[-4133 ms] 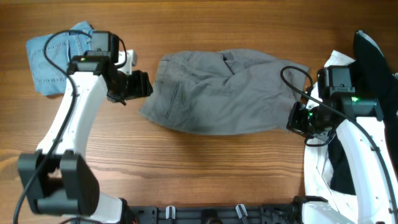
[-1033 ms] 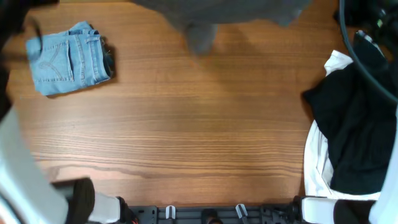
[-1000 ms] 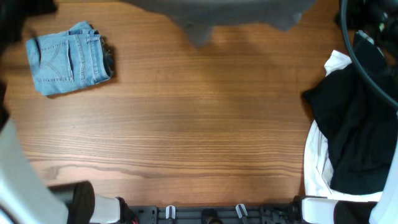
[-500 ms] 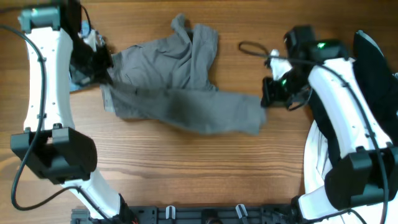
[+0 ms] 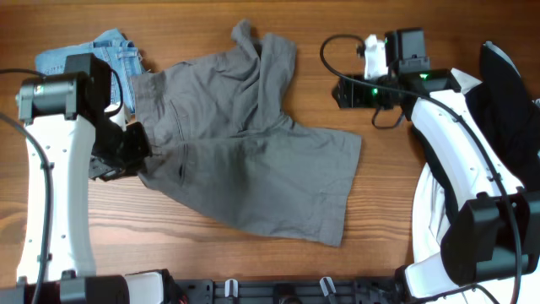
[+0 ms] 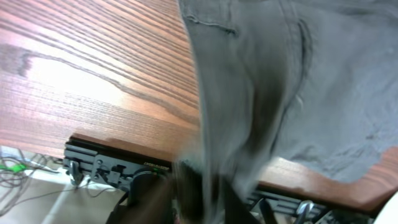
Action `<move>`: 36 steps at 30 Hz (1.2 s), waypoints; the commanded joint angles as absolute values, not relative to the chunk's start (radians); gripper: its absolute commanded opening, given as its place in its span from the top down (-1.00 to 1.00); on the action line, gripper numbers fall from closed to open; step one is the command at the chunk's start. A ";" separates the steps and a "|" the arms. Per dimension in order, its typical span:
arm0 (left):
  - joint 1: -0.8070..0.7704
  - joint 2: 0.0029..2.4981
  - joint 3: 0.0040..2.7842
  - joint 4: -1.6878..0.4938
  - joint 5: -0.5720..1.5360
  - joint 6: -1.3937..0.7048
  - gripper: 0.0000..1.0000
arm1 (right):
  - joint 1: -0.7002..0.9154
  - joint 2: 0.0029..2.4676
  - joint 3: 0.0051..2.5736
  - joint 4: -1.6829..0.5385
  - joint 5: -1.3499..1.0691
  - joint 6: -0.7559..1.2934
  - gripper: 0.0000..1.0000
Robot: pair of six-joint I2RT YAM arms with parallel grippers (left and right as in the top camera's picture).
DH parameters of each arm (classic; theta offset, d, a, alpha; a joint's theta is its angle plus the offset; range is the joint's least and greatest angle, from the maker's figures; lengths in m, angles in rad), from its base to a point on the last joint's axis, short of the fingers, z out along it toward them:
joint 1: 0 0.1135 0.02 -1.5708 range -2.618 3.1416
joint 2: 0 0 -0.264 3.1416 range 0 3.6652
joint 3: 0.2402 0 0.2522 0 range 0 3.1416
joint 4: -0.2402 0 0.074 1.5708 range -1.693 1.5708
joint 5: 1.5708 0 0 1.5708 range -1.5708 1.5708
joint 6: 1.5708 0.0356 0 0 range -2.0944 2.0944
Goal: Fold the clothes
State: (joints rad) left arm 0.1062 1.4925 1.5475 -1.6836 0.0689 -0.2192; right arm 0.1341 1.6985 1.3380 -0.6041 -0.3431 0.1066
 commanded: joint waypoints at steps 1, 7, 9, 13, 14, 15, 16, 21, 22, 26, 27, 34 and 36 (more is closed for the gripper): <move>0.105 1.439 1.544 -1.685 0.051 -0.244 0.27 | 0.150 1.723 1.350 -0.454 -0.450 0.142 -0.49; 0.105 1.429 1.544 -1.669 0.039 -0.239 -0.20 | 0.259 1.938 1.350 -0.188 -0.451 0.195 -0.59; 0.105 1.430 1.544 -1.641 0.040 -0.240 -0.21 | 0.297 2.017 1.350 -0.088 -0.456 0.226 -0.63; 0.105 1.435 1.544 -1.600 0.044 -0.240 -0.19 | 0.363 2.137 1.350 0.022 -0.466 0.310 -0.60; 0.105 1.436 1.544 -1.592 0.044 -0.240 -0.18 | 0.372 2.146 1.350 0.023 -0.464 0.312 -0.08; 0.105 1.440 1.544 -1.582 0.044 -0.240 -0.18 | 0.373 2.147 1.350 0.022 -0.456 0.310 0.44; 0.105 1.441 1.544 -1.572 0.048 -0.240 -0.18 | 0.368 2.143 1.350 0.015 -0.423 0.312 0.90; 0.105 1.455 1.544 -1.493 0.113 -0.240 -0.18 | 0.223 2.033 1.350 -0.225 -0.163 0.395 0.92; 0.104 1.459 1.544 -1.483 0.115 -0.240 -0.18 | 0.197 2.017 1.350 -0.276 -0.136 0.428 0.91; 0.102 1.492 1.542 -1.446 0.115 -0.240 -0.21 | 0.036 1.935 1.350 -0.586 -0.131 0.536 0.02; 0.102 1.509 1.542 -1.443 0.115 -0.239 -0.22 | 0.011 1.917 1.350 -0.591 -0.168 0.524 -0.01; 0.043 1.634 1.541 -1.442 0.115 -0.239 -0.22 | 0.022 1.875 1.350 -0.292 -0.403 0.231 -0.82; 0.012 1.651 1.541 -1.441 0.115 -0.238 -0.29 | 0.039 1.906 1.350 -0.287 -0.217 0.253 -0.93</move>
